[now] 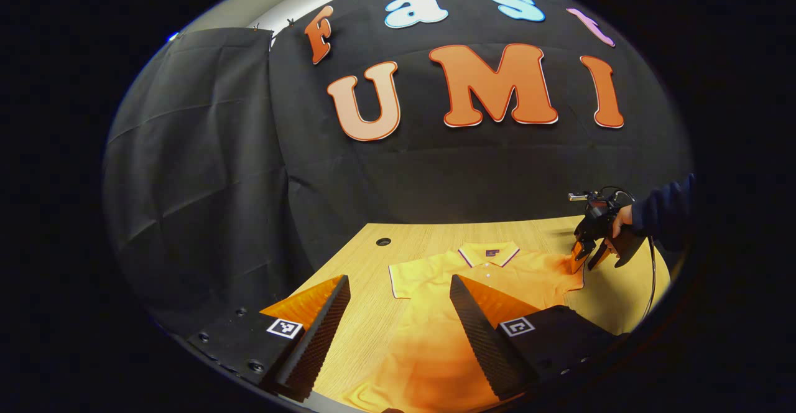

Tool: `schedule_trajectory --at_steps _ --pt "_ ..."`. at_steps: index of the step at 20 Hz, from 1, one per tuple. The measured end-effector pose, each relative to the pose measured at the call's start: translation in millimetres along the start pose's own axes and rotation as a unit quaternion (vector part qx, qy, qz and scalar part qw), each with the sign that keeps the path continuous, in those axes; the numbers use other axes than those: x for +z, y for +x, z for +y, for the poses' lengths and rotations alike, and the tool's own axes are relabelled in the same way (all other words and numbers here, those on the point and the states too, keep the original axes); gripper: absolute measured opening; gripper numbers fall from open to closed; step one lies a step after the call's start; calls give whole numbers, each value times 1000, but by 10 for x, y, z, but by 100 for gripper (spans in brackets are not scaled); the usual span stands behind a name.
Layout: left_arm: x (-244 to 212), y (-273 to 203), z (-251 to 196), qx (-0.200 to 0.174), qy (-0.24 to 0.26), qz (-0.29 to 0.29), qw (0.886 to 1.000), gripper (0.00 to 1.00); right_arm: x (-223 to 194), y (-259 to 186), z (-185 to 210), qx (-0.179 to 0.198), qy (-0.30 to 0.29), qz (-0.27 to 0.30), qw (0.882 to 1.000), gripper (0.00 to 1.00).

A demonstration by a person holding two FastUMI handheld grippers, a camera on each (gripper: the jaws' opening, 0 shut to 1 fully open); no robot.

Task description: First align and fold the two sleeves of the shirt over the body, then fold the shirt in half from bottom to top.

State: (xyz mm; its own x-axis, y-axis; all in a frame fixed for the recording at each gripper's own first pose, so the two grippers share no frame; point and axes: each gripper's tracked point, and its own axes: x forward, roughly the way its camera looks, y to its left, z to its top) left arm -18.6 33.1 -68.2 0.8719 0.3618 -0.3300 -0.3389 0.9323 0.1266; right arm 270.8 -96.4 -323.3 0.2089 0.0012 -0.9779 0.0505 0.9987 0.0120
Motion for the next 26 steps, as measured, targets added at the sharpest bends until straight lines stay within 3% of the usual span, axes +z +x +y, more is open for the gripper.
schedule_trajectory --at_steps 3,4,6,8,11,23,25,26 --pt "-22 4 -3 2 -5 6 1000 100 3 32 40 -1 -18 -10 1000 51" --pt "-29 -1 -5 0 -6 8 1000 99 28 31 47 3 -19 -14 1000 42" --pt "-22 -3 -20 -6 -10 8 1000 99 29 7 33 22 -9 -11 1000 14" --pt "-20 -7 -28 -12 -10 7 1000 99 4 -29 111 56 9 -3 998 7" --pt "-22 0 -27 -12 -11 7 1000 99 177 -242 241 80 6 -43 996 7" --pt "-86 -31 44 10 -27 15 999 99 326 -596 1464 175 -40 -50 983 7" --pt "-119 -42 74 18 -30 21 999 99 292 -588 1613 191 -42 -47 980 14" --pt "-131 -56 79 21 -33 24 999 99 277 -589 1642 194 -46 -45 979 23"
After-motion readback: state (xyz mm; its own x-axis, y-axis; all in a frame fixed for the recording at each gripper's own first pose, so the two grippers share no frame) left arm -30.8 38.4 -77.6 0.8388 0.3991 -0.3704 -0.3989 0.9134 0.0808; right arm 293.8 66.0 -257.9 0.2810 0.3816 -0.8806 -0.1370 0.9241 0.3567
